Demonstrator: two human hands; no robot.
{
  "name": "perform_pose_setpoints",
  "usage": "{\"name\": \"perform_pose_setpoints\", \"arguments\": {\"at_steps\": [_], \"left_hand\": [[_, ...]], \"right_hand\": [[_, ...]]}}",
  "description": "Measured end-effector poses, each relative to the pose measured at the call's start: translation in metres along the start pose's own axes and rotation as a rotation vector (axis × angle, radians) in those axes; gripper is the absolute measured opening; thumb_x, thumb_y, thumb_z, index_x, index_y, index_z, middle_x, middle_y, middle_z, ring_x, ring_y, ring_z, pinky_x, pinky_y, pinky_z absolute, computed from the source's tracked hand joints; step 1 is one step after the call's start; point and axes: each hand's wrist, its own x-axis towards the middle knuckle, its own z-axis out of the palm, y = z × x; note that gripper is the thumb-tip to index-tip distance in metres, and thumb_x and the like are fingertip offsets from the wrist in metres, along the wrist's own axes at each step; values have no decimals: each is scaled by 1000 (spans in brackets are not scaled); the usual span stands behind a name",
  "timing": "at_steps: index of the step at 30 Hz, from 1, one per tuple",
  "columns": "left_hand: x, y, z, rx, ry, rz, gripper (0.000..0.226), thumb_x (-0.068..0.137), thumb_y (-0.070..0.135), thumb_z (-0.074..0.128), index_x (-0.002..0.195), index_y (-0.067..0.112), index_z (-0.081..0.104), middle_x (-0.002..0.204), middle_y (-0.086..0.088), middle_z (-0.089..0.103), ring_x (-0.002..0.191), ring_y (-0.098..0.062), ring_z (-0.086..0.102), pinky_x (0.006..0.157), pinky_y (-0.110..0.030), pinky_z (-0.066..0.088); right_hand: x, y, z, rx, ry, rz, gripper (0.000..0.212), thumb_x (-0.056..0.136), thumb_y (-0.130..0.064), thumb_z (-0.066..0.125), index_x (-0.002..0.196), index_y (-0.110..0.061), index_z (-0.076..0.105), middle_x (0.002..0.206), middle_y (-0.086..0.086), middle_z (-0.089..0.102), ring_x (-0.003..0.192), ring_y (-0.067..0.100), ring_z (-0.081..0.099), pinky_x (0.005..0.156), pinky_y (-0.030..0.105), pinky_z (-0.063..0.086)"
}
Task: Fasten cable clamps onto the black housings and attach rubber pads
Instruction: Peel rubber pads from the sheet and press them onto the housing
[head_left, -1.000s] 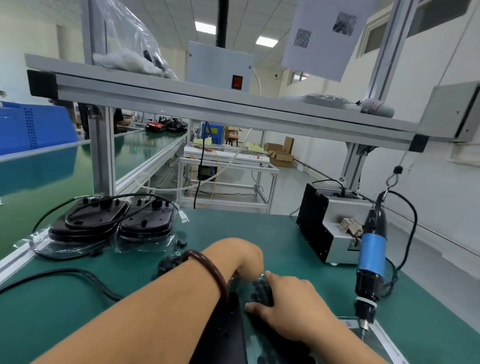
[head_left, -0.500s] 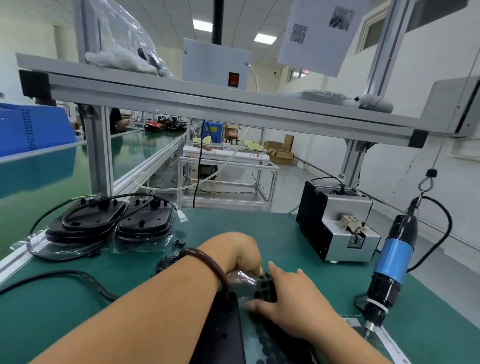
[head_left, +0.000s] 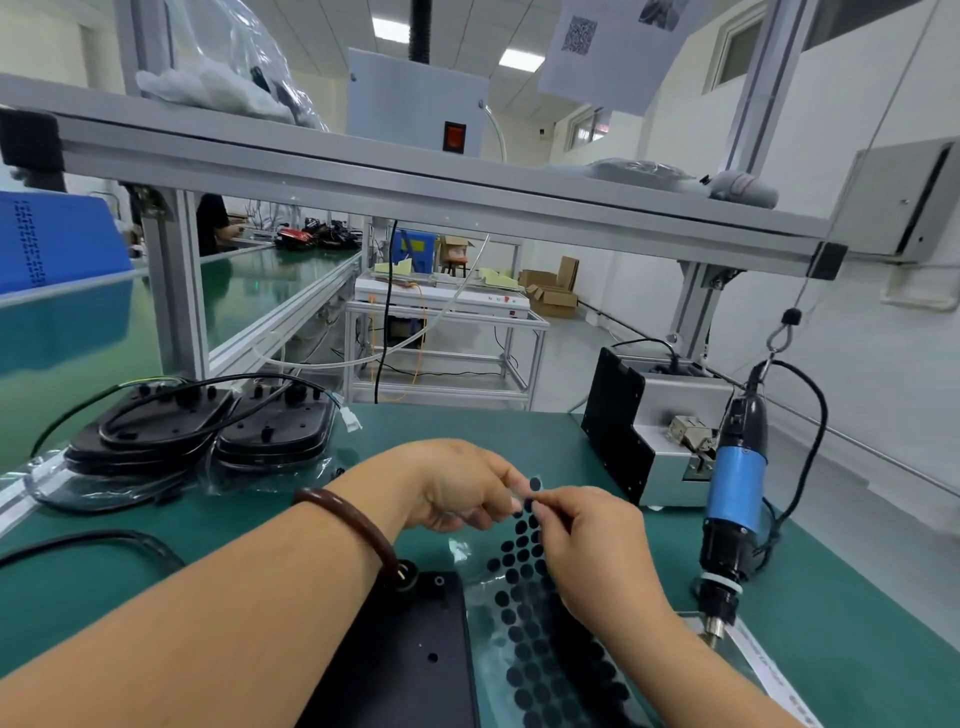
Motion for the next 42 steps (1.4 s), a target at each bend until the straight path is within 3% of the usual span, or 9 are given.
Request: {"name": "perform_pose_setpoints", "arguments": {"at_steps": [5, 17, 21, 25, 30, 34, 36, 39, 42], "left_hand": [[-1, 3, 2, 174, 101, 149, 8, 93, 27, 58, 88, 31, 63, 77, 8, 62, 67, -3, 56, 61, -20, 41], [-4, 11, 10, 626, 293, 321, 15, 91, 26, 56, 99, 23, 69, 72, 15, 54, 78, -12, 53, 74, -26, 46], [-7, 14, 14, 718, 331, 302, 18, 90, 24, 54, 93, 20, 71, 89, 5, 68, 89, -17, 61, 83, -34, 52], [-7, 15, 14, 728, 338, 307, 18, 91, 27, 53, 94, 21, 70, 92, 5, 68, 89, -17, 60, 83, -36, 52], [-9, 13, 8, 621, 306, 329, 17, 93, 27, 56, 101, 24, 70, 73, 18, 53, 80, -8, 52, 79, -26, 47], [-10, 10, 6, 566, 286, 317, 18, 94, 29, 55, 104, 23, 69, 74, 21, 52, 75, -2, 50, 74, -21, 40], [-10, 9, 7, 555, 285, 284, 20, 94, 30, 55, 107, 22, 68, 87, 15, 60, 87, -8, 56, 78, -22, 42], [-10, 7, 12, 581, 442, 225, 31, 93, 34, 56, 123, 24, 57, 121, 4, 59, 113, -16, 54, 96, -30, 44], [-19, 7, 25, 585, 722, 384, 39, 90, 17, 56, 127, 29, 48, 125, 8, 53, 117, -16, 48, 98, -34, 43]], "right_hand": [[1, -1, 3, 13, 83, 6, 14, 91, -12, 63, 95, -12, 77, 85, 3, 70, 83, 16, 62, 73, 20, 45], [2, 1, 4, 7, 17, -50, 19, 93, -12, 57, 83, -9, 72, 76, 4, 64, 74, 19, 58, 68, 29, 46], [2, 0, 7, -87, -33, -78, 22, 95, -16, 52, 84, -5, 68, 80, 9, 63, 77, 26, 57, 71, 39, 46], [2, 1, 7, -103, -7, -104, 19, 94, -16, 53, 86, -5, 67, 81, 8, 62, 76, 25, 57, 70, 37, 45], [3, 3, 6, 34, 83, -25, 16, 88, -11, 60, 73, -13, 67, 67, -7, 60, 64, 8, 54, 57, 19, 41], [4, 6, 6, 220, 48, 116, 23, 88, -11, 60, 68, -21, 67, 63, -3, 67, 64, 11, 64, 65, 34, 55], [4, 7, 6, 361, 37, 207, 23, 90, -13, 60, 70, -22, 67, 65, -4, 70, 65, 11, 68, 70, 38, 58], [5, 8, 5, 484, 37, 295, 19, 92, -14, 60, 75, -17, 68, 66, -5, 72, 63, 8, 69, 70, 33, 59], [6, 9, 4, 549, 71, 322, 18, 93, -12, 59, 77, -14, 68, 66, -2, 72, 62, 9, 69, 65, 26, 59]]}}
